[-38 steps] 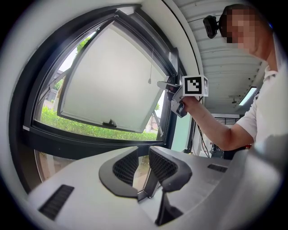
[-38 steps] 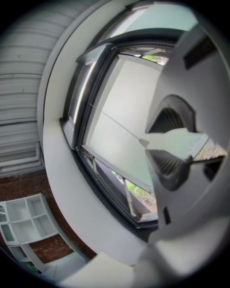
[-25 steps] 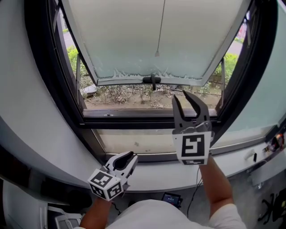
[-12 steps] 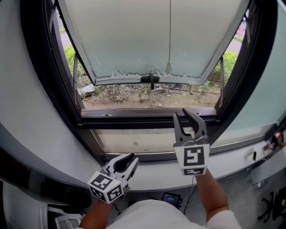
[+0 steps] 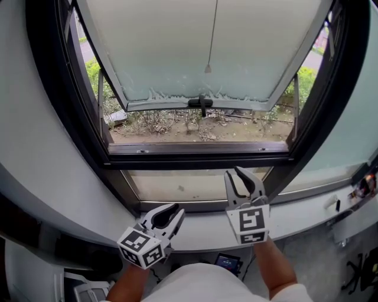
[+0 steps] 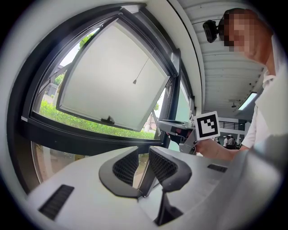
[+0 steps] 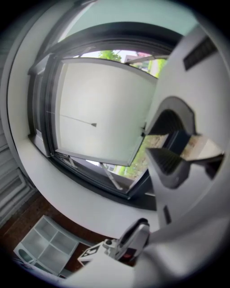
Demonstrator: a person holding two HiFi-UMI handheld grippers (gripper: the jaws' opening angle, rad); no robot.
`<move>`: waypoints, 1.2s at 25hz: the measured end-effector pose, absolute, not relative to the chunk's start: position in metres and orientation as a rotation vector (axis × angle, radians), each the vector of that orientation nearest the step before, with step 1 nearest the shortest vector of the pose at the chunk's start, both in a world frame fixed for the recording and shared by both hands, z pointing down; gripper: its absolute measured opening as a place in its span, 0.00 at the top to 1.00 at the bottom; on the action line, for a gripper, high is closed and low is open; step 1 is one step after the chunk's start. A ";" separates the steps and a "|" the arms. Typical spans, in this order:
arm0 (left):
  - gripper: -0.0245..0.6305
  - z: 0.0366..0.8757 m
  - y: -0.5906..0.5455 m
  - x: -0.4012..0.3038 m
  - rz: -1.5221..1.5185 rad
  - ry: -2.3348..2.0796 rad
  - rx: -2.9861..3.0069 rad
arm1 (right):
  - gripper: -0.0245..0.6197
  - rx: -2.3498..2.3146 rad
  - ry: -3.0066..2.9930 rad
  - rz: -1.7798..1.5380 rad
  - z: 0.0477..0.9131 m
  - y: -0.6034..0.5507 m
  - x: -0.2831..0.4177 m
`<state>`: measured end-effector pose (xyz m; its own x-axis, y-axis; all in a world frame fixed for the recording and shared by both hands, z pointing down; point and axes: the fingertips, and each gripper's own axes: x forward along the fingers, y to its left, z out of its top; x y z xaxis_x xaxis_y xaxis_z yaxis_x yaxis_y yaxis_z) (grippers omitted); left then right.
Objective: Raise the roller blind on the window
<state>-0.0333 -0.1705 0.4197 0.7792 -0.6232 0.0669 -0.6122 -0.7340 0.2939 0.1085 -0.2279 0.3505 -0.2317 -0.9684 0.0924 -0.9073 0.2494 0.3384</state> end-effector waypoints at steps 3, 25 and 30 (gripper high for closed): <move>0.82 0.421 -0.172 -0.034 -0.051 -0.956 2.666 | 0.81 1.740 -2.241 -0.271 0.360 -0.227 0.110; 0.82 0.437 -0.176 -0.051 -0.027 -0.974 2.614 | 0.82 1.718 -2.236 -0.016 0.421 -0.199 0.121; 0.82 0.442 -0.175 -0.056 -0.014 -0.962 2.606 | 0.82 1.698 -2.235 0.031 0.433 -0.194 0.113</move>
